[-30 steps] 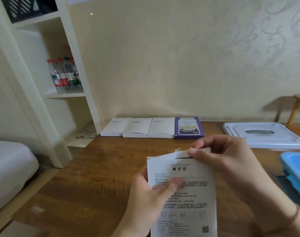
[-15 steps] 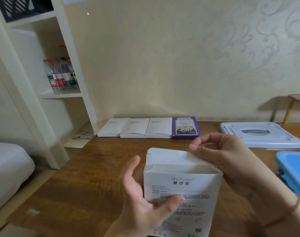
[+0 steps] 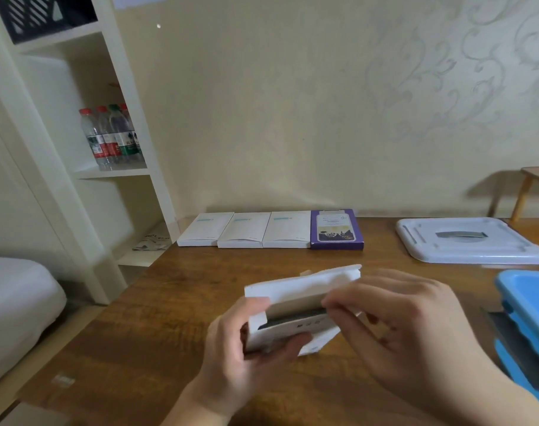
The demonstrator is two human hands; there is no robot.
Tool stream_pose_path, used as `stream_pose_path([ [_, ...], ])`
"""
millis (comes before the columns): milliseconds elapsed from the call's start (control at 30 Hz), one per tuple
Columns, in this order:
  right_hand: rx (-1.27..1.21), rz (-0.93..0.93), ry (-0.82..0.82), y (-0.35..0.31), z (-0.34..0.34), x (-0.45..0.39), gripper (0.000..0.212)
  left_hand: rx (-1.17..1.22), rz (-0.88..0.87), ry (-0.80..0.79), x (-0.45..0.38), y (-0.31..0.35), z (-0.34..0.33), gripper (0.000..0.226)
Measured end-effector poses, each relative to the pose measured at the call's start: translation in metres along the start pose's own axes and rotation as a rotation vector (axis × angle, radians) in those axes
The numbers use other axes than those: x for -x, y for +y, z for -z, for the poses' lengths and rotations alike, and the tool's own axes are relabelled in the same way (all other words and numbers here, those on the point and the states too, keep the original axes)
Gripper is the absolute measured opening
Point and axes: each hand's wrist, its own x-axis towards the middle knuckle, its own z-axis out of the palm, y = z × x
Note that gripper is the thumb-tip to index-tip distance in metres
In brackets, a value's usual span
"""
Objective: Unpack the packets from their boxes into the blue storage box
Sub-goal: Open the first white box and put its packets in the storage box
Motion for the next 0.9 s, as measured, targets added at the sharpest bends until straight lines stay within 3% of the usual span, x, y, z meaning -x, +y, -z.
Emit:
stream_pose_path([
  [233, 0.144, -0.095, -0.268, -0.001, 0.014, -0.005, 0.008, -0.036, -0.251, -0.137, -0.001, -0.007, 0.006, 0.063],
  [367, 0.2, -0.112, -0.426, -0.004, 0.018, -0.009, 0.028, -0.035, -0.243, -0.167, 0.001, -0.007, 0.006, 0.068],
  [467, 0.338, -0.013, -0.565, -0.008, 0.012, -0.015, 0.023, -0.015, -0.231, -0.195, 0.003, -0.006, 0.002, 0.067],
  [733, 0.514, 0.222, -0.432, -0.009, -0.008, -0.01, 0.04, 0.04, -0.097, -0.161, 0.007, -0.002, -0.003, 0.066],
  [900, 0.441, 0.244, -0.438, 0.004, -0.023, -0.004, 0.02, -0.012, -0.18, -0.237, 0.012, -0.009, -0.002, 0.064],
])
